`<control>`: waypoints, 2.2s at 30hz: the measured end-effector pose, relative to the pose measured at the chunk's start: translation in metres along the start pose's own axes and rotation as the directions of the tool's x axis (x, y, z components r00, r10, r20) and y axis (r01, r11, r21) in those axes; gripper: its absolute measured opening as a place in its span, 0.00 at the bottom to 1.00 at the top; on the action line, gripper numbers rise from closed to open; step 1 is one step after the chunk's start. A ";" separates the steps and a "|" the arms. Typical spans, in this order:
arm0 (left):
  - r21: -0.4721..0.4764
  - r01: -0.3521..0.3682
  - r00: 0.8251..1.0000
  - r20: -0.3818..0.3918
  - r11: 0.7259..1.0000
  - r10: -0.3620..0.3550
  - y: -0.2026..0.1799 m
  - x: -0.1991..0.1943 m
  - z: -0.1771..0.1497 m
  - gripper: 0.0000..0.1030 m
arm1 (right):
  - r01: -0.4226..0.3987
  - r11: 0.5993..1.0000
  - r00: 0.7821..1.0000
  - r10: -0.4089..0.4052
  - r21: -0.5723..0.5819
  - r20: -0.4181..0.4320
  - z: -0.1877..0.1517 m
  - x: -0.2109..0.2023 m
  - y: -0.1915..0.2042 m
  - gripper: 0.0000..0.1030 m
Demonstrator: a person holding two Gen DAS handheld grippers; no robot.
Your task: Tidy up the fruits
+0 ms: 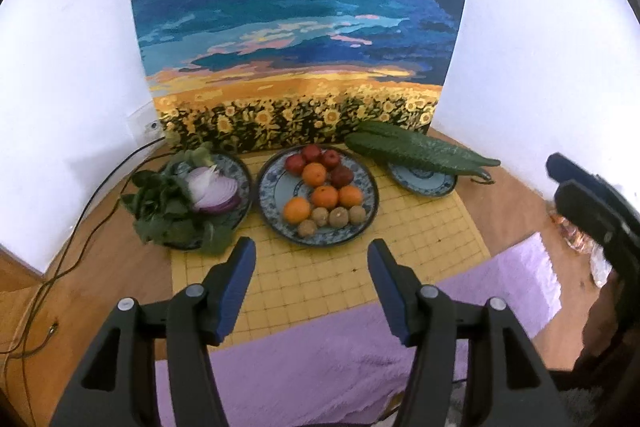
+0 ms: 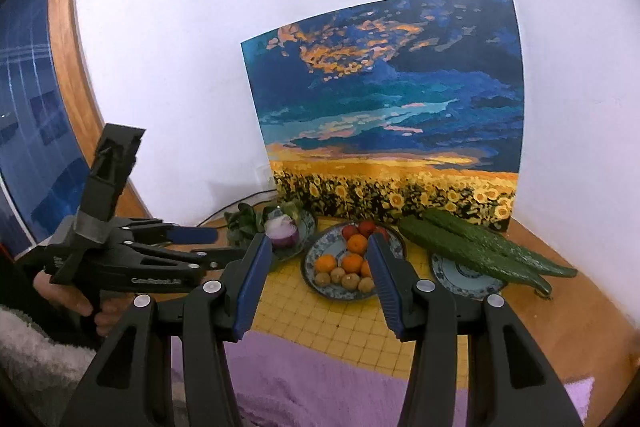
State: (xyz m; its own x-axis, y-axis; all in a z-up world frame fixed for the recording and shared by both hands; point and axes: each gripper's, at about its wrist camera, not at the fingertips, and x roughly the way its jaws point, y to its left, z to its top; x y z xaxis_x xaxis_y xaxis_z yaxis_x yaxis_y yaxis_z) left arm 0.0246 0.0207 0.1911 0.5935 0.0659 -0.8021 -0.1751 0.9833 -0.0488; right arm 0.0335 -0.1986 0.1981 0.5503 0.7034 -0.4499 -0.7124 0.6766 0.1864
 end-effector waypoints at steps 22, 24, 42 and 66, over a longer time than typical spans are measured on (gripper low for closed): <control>-0.019 0.015 0.998 -0.060 1.000 -0.016 0.019 0.004 -0.055 0.60 | 0.075 0.995 0.985 -0.064 0.060 -0.162 -0.046 -0.009 -0.015 0.52; -0.021 0.017 0.997 -0.080 1.000 -0.018 0.022 0.012 -0.060 0.60 | 0.073 0.992 0.978 -0.052 0.100 -0.203 -0.057 0.003 -0.027 0.52; -0.111 0.165 0.986 -0.012 0.980 -0.168 0.042 0.166 0.018 0.17 | 0.020 1.000 0.949 -0.026 -0.024 -0.314 0.017 0.284 -0.071 0.39; -0.165 0.208 0.975 -0.048 0.964 -0.219 0.054 0.187 0.004 0.20 | -0.113 0.993 0.910 0.089 -0.036 -0.405 0.005 0.304 -0.078 0.45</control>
State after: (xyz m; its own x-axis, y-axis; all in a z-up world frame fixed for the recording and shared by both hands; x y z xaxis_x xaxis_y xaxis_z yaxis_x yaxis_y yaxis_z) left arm 0.1298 0.0865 0.0407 0.5787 -0.1589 -0.7999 -0.1748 0.9339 -0.3120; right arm 0.2588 -0.0363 0.0514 0.2609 0.6122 -0.7464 -0.7851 0.5844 0.2049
